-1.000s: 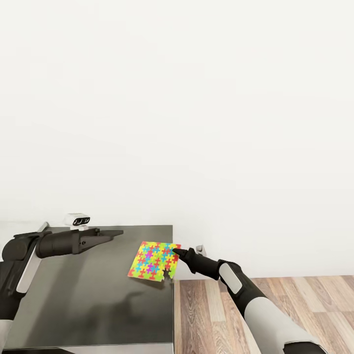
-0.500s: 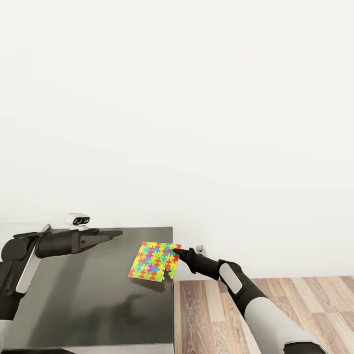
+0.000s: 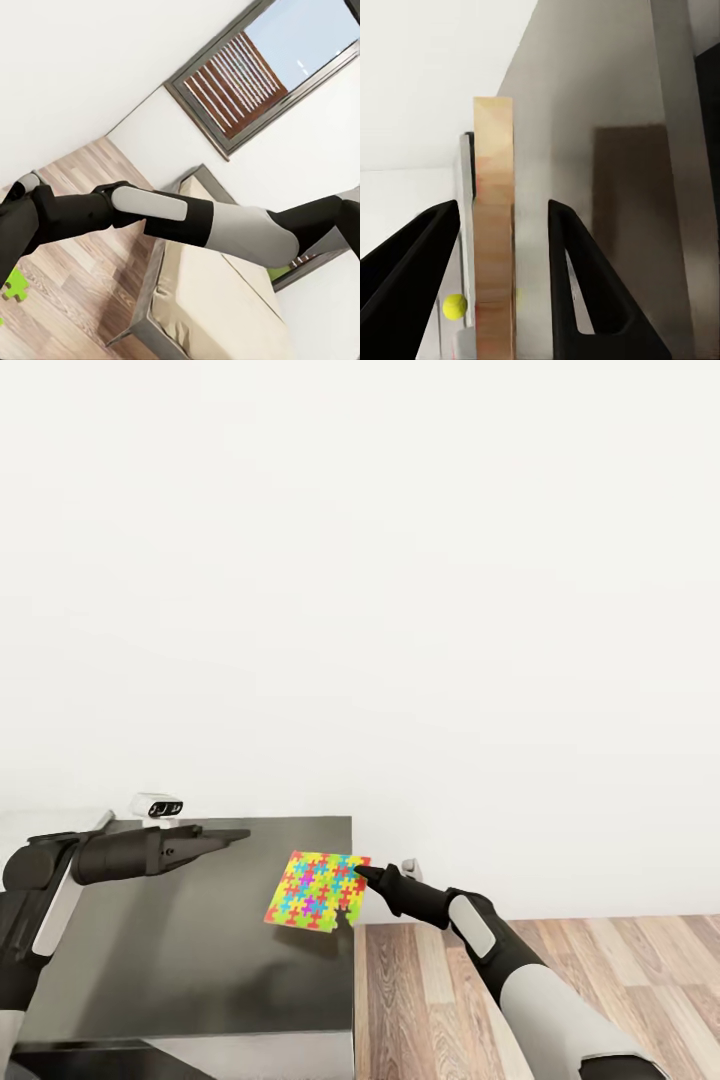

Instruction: Put all the toys in the child's room - the three board games (two on the bed and one on the table), the two jigsaw puzzles on the table, and the tennis ball on the table - inside the toy box on the table in the child's room.

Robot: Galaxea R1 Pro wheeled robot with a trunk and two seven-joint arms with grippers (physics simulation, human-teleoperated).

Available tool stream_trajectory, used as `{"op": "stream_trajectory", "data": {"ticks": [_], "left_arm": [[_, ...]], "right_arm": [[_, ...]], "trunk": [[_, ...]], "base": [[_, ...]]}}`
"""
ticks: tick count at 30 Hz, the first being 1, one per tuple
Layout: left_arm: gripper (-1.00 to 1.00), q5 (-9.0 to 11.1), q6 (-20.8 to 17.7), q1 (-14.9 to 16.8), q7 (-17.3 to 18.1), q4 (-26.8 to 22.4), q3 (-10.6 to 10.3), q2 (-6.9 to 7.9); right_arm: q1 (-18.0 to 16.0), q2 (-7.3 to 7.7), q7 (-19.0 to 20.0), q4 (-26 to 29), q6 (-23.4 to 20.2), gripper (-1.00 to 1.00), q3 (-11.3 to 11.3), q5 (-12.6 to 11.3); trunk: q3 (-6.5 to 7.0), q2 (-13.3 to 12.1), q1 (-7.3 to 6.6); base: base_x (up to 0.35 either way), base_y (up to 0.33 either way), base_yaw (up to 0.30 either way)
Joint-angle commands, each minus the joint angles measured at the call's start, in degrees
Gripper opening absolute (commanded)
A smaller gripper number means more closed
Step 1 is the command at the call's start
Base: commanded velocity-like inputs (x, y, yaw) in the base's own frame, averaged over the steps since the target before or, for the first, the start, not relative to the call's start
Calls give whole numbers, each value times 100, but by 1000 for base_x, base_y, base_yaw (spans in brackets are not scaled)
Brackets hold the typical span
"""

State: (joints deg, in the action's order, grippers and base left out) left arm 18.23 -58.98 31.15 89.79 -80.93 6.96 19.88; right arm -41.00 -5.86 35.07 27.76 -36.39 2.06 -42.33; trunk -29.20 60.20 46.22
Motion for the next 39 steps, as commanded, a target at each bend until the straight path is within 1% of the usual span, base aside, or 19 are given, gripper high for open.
{"op": "stream_trajectory", "data": {"ticks": [1, 11, 17, 33, 39], "left_arm": [[100, -4, -61, 2, 21, -4, -1, 0], [100, -4, -61, 5, 21, -8, -1, 0], [100, -4, -56, 5, 21, -9, -4, -1], [100, -4, -53, 5, 21, -10, -10, -2], [100, -4, -49, 5, 21, -10, -10, -2]], "right_arm": [[1, -5, -4, 1, -17, -100, 5, -29], [4, -45, 0, 66, -3, -100, -9, -34], [9, -23, 9, 255, -8, -100, -8, -43], [13, 7, 26, 309, -8, -100, -32, -73], [13, 26, 23, 309, -23, -100, 0, -77]], "trunk": [[13, -38, -23], [192, -439, -243], [300, -680, -375], [587, -1322, -726], [695, -1562, -858]], "base": [[-22, 0, 0], [-5, 0, 0], [0, 0, 0], [0, 0, 0], [0, 0, 0]]}}
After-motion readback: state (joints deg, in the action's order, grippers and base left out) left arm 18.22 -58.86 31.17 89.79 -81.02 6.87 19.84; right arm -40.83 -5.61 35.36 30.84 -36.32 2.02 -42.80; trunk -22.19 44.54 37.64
